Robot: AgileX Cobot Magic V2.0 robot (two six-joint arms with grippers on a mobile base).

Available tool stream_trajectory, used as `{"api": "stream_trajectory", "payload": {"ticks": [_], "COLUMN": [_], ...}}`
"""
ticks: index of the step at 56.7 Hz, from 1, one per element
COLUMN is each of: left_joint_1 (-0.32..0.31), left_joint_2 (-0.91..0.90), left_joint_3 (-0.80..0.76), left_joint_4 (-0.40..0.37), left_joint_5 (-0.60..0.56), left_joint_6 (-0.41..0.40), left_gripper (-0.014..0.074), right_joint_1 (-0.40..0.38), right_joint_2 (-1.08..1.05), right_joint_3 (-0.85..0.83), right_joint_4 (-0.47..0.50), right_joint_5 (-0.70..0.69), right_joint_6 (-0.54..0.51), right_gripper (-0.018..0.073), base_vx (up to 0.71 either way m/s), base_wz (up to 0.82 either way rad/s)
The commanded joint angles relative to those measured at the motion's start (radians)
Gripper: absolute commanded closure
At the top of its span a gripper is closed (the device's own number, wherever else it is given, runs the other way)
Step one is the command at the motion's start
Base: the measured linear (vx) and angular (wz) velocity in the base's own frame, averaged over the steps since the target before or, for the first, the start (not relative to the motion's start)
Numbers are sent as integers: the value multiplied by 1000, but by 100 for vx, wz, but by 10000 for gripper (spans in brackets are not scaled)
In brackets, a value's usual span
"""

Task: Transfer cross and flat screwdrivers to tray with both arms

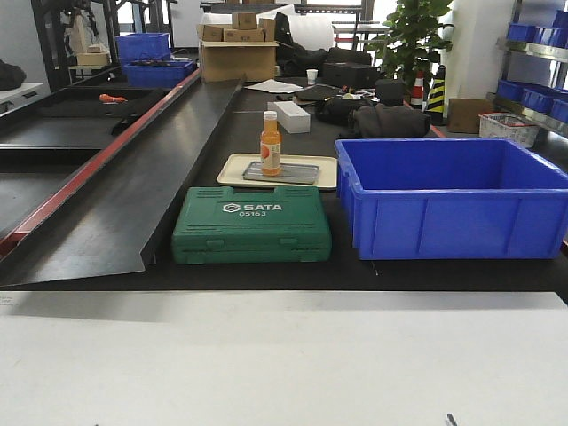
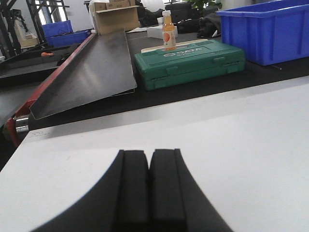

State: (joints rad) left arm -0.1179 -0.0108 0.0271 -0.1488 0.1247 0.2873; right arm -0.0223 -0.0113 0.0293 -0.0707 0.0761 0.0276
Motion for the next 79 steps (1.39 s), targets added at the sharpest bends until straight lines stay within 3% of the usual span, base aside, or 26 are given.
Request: {"api": "stream_trajectory", "payload": {"ticks": [1,28,42,53,59,70,74,79], "left_joint_1": [1,1,1,1,1,1,1,1], "left_joint_2": [-7,-7,-7,-7,-7,-7,-7,30], "left_joint_3": [30,30,29,21,21,-27,-119,-294], "left_joint_4": [-4,-3,-1,-4,-52,-75,-74,-71], "left_joint_5": [-80,-80,-89,-147,-226,-476,-459,-365], "left_joint_6": [-4,1,172,177,94,-174,-212,-167], "left_gripper": [594,594,594,594,594,594,594,594], "right_joint_1": [-6,-6,-6,-6,-6,-6,-6,-6], "right_joint_2": [-11,-11,-11,-11,-11,-11,-10,33], "right_joint_3": [18,18,17,17,17,-60,-163,-350], "right_joint_4": [-2,-2,-2,-1,-1,5,-4,-6], "right_joint_5": [-87,-87,-133,-219,-236,-272,-219,-88], "right_joint_6": [-7,-7,-6,-6,-6,67,82,74], "right_gripper": [568,568,568,568,568,568,568,568], "base_vx": [0,0,0,0,0,0,0,0], "base_wz": [0,0,0,0,0,0,0,0]}}
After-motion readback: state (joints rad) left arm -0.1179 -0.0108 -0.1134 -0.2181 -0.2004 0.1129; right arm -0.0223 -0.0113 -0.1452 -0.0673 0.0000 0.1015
